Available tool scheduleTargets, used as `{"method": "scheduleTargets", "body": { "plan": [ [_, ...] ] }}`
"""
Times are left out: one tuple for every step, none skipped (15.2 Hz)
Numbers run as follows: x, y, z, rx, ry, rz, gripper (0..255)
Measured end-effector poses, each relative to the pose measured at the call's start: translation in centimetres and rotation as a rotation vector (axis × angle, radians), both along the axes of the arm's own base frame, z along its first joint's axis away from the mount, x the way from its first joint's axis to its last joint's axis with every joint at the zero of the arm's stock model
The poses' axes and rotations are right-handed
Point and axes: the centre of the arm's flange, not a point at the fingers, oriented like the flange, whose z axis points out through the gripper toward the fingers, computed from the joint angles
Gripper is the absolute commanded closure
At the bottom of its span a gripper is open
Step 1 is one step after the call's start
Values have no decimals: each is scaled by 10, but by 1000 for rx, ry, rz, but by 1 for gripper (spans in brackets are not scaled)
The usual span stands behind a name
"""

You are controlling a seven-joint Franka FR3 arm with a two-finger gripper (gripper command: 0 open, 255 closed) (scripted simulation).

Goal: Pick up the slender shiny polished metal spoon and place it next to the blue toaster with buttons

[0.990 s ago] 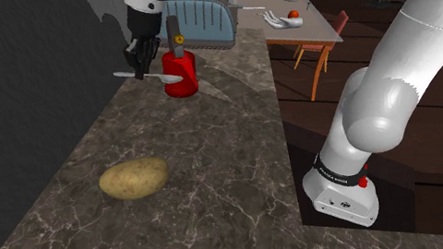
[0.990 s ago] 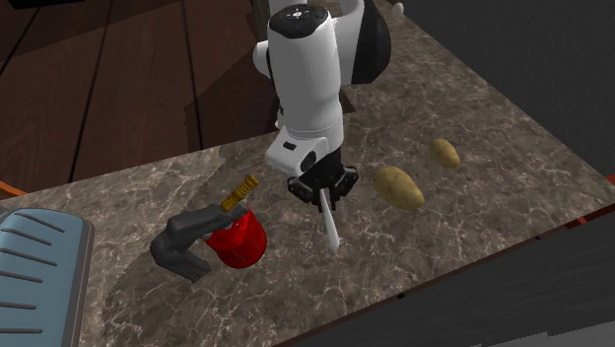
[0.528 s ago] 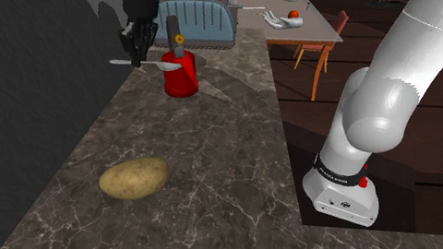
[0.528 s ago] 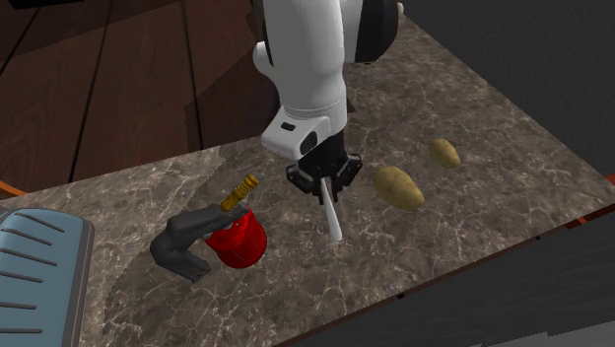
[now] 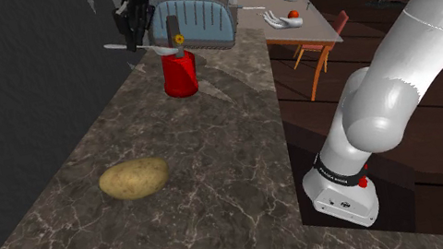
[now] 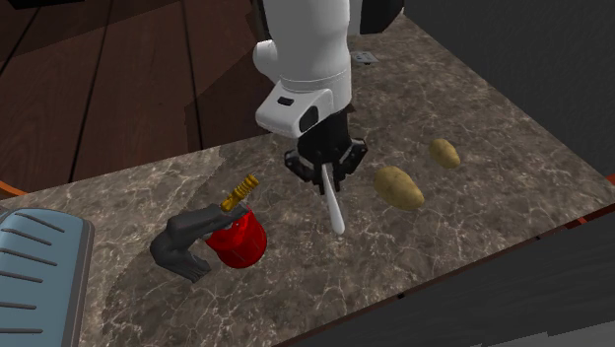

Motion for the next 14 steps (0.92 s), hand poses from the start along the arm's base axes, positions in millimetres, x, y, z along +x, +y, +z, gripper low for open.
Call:
{"method": "scheduleTargets", "body": {
  "plan": [
    [0,-1,4,0,0,0,255],
    [1,0,9,0,0,0,255],
    [1,0,15,0,0,0,255],
    [1,-1,21,0,0,0,255],
    [1,0,27,0,0,0,255],
    [1,-1,32,0,0,0,255],
    [1,-1,37,0,0,0,255],
    [1,-1,42,0,0,0,255],
    [0,-1,46,0,0,0,255],
    [1,-1,51,0,0,0,255],
    [0,-1,56,0,0,0,255],
    [0,-1,61,0,0,0,255],
    [0,-1,66,0,0,0,255],
    [1,-7,67,0,0,0,255]
  ]
}}
